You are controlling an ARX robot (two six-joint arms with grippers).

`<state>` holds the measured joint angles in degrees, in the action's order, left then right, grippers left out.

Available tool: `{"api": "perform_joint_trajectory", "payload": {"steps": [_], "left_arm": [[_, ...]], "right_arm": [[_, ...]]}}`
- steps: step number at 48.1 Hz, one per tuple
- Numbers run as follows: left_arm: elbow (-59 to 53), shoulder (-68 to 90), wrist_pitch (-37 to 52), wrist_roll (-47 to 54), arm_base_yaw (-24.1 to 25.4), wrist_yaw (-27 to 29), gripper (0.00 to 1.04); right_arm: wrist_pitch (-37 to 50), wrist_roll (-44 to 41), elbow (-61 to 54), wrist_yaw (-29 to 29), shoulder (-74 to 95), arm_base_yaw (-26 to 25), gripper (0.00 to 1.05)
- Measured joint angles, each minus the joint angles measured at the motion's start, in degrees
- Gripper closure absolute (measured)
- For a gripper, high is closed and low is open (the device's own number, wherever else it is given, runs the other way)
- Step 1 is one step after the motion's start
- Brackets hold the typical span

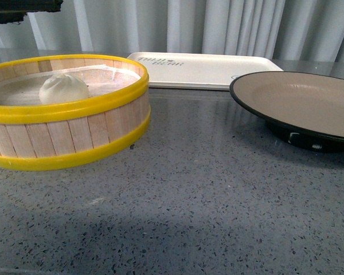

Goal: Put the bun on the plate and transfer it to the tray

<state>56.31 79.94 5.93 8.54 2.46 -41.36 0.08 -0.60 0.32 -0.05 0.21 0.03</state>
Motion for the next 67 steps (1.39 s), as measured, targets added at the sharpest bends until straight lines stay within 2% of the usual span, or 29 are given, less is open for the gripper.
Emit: {"api": "perform_joint_trajectory", "payload": {"steps": [6,21,25,30,33,42,60,67], "left_arm": [[1.22,0.02,-7.32,6.69,-2.23,-2.6,0.07],[4.66,2.69,-14.21,12.07,-6.75,1.44,0.07],[6.16,3.63,-15.85,12.74,-8.17,3.54,0.07],[8.9,5.86,-16.28,13.42,-10.1,10.14,0.07],[9.62,6.69,-16.09,13.44,-10.4,12.17,0.07],[11.23,8.61,-15.96,13.46,-9.73,15.37,0.07],[13.07,8.63,-18.21,14.56,-4.22,15.63,0.07],[12.52,8.63,-18.93,16.52,-3.8,16.35,0.07]], "right_arm": [[0.0,0.0,0.0,0.0,0.0,0.0,0.08],[0.0,0.0,0.0,0.0,0.0,0.0,0.08],[0.0,0.0,0.0,0.0,0.0,0.0,0.08],[0.0,0.0,0.0,0.0,0.0,0.0,0.08],[0.0,0.0,0.0,0.0,0.0,0.0,0.08],[0.0,0.0,0.0,0.0,0.0,0.0,0.08],[0.0,0.0,0.0,0.0,0.0,0.0,0.08],[0.0,0.0,0.0,0.0,0.0,0.0,0.08]]}}
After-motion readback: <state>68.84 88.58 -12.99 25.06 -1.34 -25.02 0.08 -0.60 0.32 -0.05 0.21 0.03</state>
